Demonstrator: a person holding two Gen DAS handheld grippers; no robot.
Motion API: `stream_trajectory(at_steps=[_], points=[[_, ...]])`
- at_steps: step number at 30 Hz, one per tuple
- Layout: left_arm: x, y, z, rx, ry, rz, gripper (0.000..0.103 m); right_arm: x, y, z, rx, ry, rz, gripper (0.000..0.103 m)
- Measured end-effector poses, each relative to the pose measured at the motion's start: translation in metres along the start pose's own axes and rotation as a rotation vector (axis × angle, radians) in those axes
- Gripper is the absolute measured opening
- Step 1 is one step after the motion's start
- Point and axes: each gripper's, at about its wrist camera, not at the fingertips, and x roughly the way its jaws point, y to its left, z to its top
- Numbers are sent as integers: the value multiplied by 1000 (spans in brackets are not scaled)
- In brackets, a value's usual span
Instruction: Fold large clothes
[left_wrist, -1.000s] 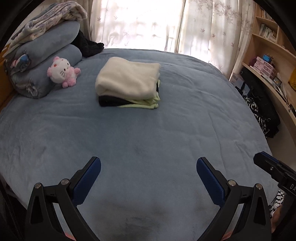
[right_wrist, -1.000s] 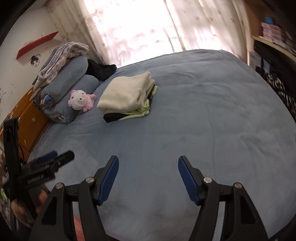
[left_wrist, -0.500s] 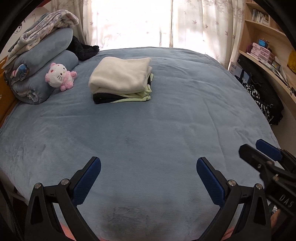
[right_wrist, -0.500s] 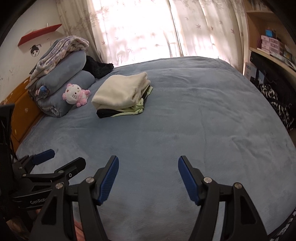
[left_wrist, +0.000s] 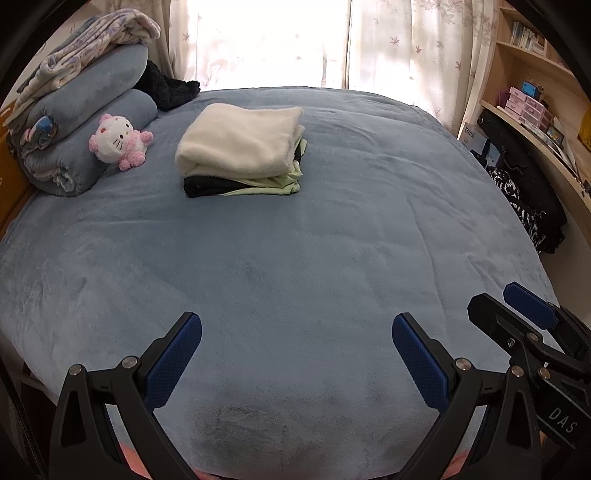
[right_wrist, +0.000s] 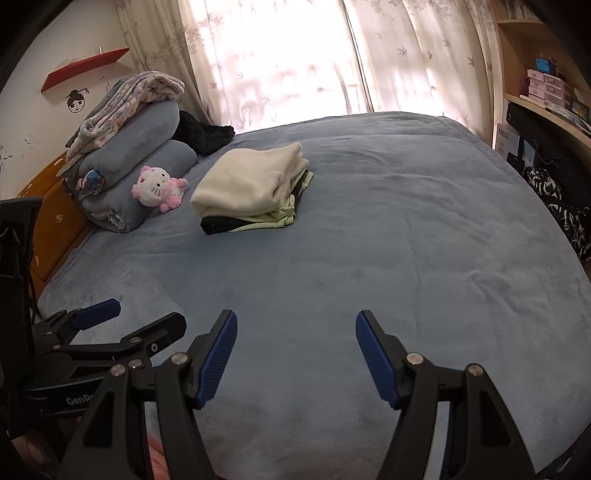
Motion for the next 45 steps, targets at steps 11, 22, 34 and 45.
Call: stream_trajectory(at_steps=[11,22,34,45], points=[[-3,-1,-3,0,-6,28,101,0,1,-1,-2,2,0,67],[-3,2,-2,3,-9,33,100,0,0,0,-1,2,0,67],[-2,3,-1,0,-8,36,98,0,0,0,-3,4,2,67],[-1,6,1,5,-9,36,95,0,3,-4,-2,7,4,67]])
